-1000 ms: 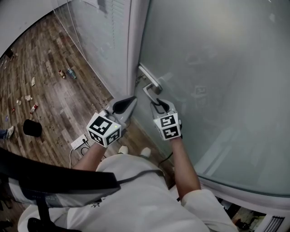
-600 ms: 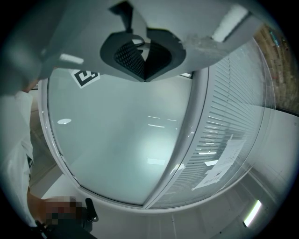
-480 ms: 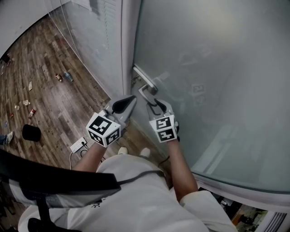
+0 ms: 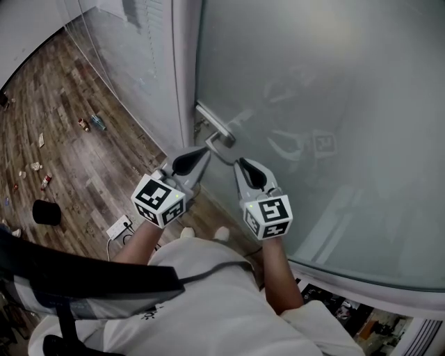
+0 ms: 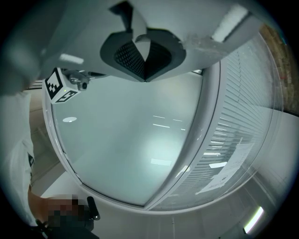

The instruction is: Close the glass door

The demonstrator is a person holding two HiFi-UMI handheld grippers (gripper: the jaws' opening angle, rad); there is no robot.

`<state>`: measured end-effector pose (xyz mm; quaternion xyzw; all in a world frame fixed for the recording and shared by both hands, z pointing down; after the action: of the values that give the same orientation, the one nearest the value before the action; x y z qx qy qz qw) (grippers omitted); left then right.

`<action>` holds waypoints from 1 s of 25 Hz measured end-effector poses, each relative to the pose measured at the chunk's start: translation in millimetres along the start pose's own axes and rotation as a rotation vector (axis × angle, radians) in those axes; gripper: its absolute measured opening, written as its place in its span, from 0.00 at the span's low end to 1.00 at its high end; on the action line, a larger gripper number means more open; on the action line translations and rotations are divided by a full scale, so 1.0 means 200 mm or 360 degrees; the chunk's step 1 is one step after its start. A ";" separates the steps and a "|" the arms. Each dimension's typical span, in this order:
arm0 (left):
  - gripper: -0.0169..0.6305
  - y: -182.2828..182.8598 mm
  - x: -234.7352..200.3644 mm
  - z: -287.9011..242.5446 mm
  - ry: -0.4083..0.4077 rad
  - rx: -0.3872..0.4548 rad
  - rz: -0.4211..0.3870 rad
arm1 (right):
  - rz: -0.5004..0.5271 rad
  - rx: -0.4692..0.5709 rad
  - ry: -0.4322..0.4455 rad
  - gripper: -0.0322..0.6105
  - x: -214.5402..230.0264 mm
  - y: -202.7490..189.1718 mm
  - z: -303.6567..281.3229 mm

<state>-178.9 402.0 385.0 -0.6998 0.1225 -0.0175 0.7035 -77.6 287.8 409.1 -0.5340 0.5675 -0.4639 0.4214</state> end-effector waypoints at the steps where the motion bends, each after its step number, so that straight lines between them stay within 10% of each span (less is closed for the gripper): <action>1: 0.03 0.01 0.00 0.00 -0.0007 0.0006 -0.0002 | -0.0048 0.0034 -0.0005 0.11 0.00 0.01 0.02; 6: 0.03 0.08 0.00 -0.02 -0.0029 0.0048 -0.0020 | -0.0284 0.0180 -0.0036 0.06 -0.01 0.01 0.10; 25: 0.03 0.08 -0.14 -0.01 -0.0003 0.0067 0.0024 | -0.0197 0.0132 -0.0047 0.06 -0.02 0.07 -0.03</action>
<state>-208.8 404.9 373.6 -0.6840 0.1266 -0.0141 0.7183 -85.9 291.9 396.3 -0.5570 0.5075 -0.5041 0.4220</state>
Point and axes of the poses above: the fingertips, and each gripper's own axes: z backward along the fingers, x to its right, y out of its top, the point moved 6 cm from there along z, backward along the fingers, and after that the axes turned 6 degrees about y, right-handed, at the moved point
